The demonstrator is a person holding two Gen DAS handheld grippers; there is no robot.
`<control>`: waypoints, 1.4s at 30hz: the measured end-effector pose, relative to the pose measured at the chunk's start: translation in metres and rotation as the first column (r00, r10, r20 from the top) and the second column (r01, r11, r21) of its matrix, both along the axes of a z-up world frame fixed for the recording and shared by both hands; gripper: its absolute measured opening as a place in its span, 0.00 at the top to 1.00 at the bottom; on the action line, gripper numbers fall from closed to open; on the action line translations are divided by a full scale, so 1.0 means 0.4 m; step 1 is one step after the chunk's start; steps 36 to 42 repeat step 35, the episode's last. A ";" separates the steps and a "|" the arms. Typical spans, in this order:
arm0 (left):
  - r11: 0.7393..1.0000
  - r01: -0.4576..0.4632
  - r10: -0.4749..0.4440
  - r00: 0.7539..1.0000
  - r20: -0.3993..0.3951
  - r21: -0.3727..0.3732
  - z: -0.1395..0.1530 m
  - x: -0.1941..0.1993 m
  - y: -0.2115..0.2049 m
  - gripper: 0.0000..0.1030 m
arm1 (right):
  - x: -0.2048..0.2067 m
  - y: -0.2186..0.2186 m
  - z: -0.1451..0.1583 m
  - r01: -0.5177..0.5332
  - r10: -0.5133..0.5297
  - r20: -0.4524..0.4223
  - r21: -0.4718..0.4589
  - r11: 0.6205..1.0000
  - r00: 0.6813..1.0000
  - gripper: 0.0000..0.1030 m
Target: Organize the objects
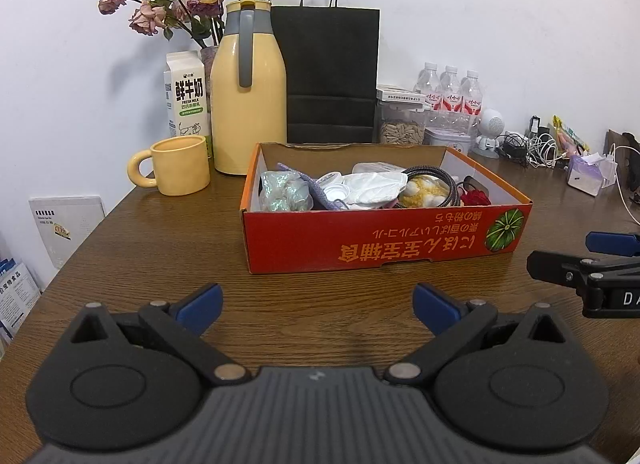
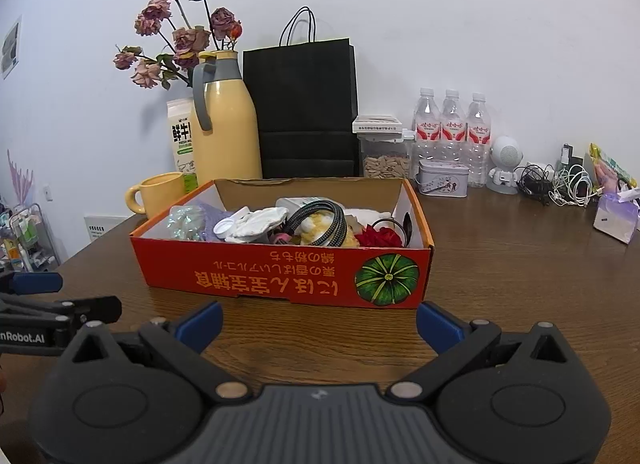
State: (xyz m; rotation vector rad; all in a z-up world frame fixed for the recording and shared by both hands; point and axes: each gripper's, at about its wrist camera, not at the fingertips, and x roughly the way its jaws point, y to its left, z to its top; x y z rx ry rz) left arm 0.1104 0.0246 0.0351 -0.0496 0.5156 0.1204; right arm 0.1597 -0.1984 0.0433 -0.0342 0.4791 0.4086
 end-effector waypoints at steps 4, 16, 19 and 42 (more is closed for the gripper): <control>1.000 0.001 -0.001 1.000 0.000 0.000 0.001 -0.001 0.000 0.00 | 0.001 0.000 0.000 0.001 -0.001 0.000 0.001 1.000 1.000 0.00; 1.000 0.001 -0.001 1.000 0.000 0.001 0.002 0.000 -0.003 0.00 | 0.001 0.000 -0.001 0.001 -0.001 -0.001 0.001 1.000 1.000 0.00; 1.000 0.000 0.000 1.000 0.000 0.001 0.002 0.000 -0.002 0.00 | 0.001 0.000 -0.001 0.001 -0.001 -0.001 0.001 1.000 1.000 0.00; 1.000 0.003 -0.003 1.000 0.002 0.003 0.006 -0.007 -0.010 0.00 | 0.000 0.001 -0.001 0.001 -0.001 -0.001 0.001 1.000 1.000 0.00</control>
